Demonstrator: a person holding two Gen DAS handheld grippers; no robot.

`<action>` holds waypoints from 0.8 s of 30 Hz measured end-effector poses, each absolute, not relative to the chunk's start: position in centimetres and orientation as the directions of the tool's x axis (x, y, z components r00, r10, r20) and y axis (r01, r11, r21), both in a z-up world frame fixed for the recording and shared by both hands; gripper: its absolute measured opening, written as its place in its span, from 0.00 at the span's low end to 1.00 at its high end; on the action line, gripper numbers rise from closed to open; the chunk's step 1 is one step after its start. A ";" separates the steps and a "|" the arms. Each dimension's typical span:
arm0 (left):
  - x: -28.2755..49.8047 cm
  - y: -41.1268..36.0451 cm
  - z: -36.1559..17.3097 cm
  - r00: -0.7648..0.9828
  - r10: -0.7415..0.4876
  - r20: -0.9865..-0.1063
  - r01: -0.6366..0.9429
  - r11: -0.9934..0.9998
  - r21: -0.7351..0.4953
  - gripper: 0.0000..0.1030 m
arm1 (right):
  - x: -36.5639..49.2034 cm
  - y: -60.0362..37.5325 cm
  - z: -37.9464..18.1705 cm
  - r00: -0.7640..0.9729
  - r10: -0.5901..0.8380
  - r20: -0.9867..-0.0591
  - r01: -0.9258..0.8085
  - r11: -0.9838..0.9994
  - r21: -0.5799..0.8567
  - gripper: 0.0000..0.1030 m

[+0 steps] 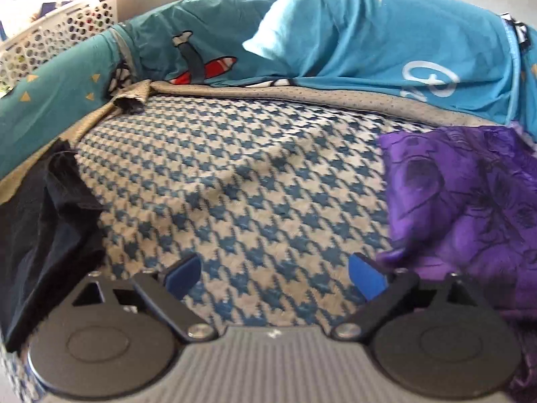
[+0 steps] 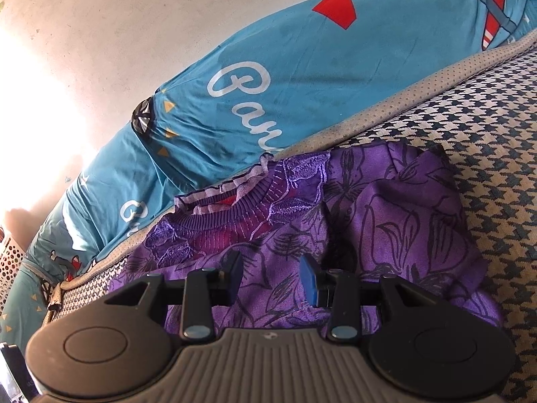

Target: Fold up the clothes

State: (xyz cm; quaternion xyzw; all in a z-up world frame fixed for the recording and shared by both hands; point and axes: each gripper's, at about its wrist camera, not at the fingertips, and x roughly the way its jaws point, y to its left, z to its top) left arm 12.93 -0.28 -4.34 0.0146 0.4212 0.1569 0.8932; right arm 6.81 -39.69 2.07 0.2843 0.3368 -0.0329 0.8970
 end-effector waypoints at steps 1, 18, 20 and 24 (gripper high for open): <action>13.1 0.1 -4.4 0.583 0.299 -0.755 -0.283 0.946 0.155 0.83 | 6.7 -39.9 2.1 0.772 0.128 -0.623 0.256 0.834 0.488 0.36; 11.1 -5.5 -1.0 0.736 0.003 -0.677 -0.012 1.000 -0.008 0.85 | 6.9 -40.3 2.1 0.776 0.121 -0.618 0.273 0.820 0.503 0.36; 10.8 -6.7 -1.3 0.736 -0.034 -0.676 0.044 0.999 -0.003 0.85 | 6.9 -39.9 2.3 0.785 0.136 -0.604 0.246 0.827 0.506 0.36; 10.6 -8.1 -2.3 0.716 -0.066 -0.695 0.109 0.994 0.017 0.87 | 7.5 -39.4 1.6 0.753 0.170 -0.636 0.243 0.826 0.509 0.36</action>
